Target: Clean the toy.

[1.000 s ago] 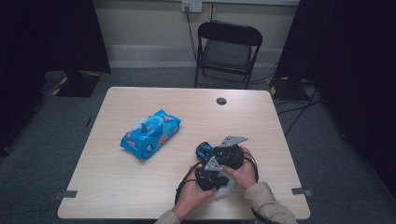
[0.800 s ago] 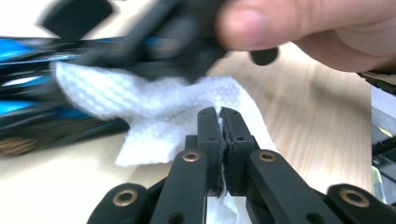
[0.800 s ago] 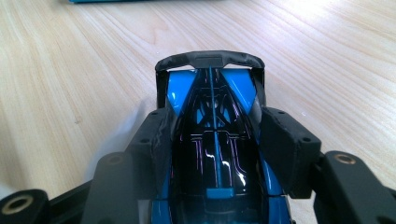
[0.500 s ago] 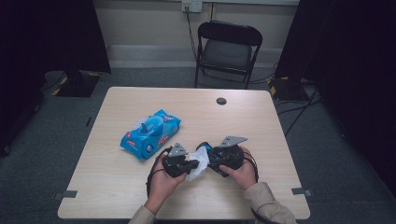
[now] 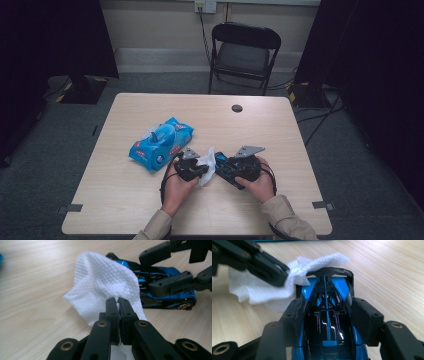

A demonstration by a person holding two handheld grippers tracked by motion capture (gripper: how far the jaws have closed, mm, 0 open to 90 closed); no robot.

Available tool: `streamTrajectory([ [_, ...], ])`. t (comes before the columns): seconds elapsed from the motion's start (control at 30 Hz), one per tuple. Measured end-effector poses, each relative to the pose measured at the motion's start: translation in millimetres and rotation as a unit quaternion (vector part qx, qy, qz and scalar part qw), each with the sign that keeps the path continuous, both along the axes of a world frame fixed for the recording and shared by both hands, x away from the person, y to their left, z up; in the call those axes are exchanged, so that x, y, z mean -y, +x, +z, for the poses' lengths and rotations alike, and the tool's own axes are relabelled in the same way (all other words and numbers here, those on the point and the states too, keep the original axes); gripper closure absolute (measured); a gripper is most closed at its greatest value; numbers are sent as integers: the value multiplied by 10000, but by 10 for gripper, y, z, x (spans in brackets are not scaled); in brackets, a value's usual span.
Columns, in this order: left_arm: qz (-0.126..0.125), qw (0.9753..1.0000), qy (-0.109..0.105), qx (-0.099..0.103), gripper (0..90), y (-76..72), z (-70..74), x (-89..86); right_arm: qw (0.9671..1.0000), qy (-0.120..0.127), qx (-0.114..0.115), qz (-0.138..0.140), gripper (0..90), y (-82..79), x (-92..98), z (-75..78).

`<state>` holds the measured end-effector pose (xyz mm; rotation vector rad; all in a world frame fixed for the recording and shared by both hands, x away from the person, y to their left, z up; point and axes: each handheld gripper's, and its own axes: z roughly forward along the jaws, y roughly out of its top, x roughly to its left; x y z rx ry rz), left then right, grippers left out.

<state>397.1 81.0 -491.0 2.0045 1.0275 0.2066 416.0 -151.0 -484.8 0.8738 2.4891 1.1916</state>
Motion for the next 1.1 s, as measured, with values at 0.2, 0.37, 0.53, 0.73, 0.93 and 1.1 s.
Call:
streamTrajectory([
  [0.2,-39,9999,47,-110,876,0,-41,66,10000,6,-6,6,440,1,5,0],
  [0.37,-196,9996,68,-186,876,-32,-86,156,10000,-13,13,3,440,-1,-5,0],
  [0.53,-226,9995,89,-212,876,-41,-87,176,10000,-27,21,12,440,-5,-1,1],
  [0.73,-288,9993,116,-187,877,-74,-86,234,10000,-20,21,10,440,-3,-2,0],
  [0.93,-393,9990,19,-221,878,-107,-98,305,10000,-18,31,7,440,-3,-7,-1],
  [1.1,-445,9986,-40,-268,879,-124,-102,325,10000,-6,30,2,440,-3,-1,-3],
])
